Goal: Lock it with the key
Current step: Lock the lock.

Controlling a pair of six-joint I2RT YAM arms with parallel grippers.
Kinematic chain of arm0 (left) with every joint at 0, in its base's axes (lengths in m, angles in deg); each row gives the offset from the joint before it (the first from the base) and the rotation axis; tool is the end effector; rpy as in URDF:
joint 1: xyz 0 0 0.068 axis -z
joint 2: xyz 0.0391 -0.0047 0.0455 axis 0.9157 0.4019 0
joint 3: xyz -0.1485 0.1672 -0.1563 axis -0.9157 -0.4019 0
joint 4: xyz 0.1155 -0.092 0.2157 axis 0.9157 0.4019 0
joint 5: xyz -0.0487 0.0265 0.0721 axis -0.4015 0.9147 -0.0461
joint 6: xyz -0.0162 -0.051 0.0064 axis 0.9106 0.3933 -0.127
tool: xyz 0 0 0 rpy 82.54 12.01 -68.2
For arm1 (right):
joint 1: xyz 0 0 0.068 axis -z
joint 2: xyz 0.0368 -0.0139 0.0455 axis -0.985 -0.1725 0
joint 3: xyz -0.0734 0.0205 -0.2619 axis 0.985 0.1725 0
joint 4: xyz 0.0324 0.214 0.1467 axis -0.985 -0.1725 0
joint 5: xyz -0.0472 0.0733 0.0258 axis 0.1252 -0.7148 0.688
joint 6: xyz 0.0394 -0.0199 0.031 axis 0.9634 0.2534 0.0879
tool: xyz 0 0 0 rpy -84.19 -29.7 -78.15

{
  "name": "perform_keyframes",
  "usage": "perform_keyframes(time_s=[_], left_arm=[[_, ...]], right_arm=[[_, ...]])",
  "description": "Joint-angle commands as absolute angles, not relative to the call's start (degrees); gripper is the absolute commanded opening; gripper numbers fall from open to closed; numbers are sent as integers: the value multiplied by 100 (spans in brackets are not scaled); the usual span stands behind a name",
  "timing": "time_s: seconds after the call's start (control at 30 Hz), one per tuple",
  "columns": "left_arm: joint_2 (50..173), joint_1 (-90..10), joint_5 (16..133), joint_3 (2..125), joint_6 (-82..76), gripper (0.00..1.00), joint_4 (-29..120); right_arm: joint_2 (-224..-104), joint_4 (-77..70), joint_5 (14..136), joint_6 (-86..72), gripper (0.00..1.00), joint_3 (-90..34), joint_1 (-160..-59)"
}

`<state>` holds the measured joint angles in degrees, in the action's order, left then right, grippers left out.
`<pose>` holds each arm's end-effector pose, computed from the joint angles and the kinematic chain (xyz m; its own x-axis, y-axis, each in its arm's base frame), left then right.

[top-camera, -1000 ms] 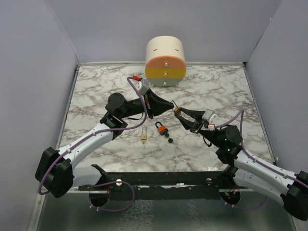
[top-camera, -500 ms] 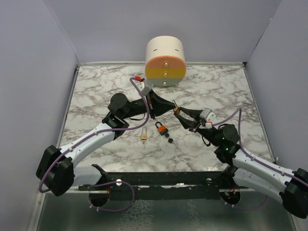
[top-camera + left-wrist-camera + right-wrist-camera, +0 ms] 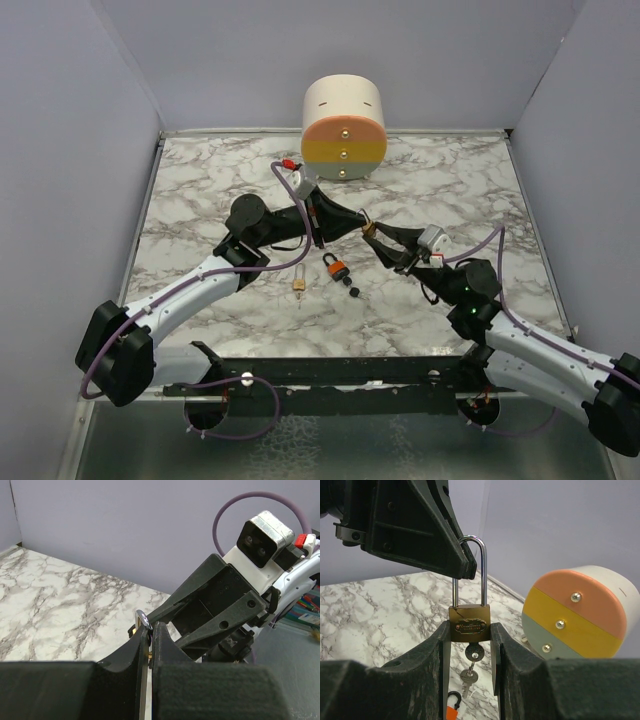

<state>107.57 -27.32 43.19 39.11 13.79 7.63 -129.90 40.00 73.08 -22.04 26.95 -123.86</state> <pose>0.2043 -0.1945 0.3501 -0.2642 -0.2607 -0.9286 0.9485 0.1041 -0.2991 0.1336 0.1367 0.2838 0.3184 0.1111 -0.9414 -0.7637 0.6184 -0.1853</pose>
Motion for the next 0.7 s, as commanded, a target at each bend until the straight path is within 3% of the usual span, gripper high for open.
perform_keyframes(time_s=[0.0,0.67], left_arm=[[10837,-2596,4191,3794,1362,0,980],[10797,-2597,4263,3769,1189,0,1211]], right_arm=[[-12817,4303,6883,-2125,1,2382,-12497],[-12302,4087,6715,-2000,1,2235,-12501]])
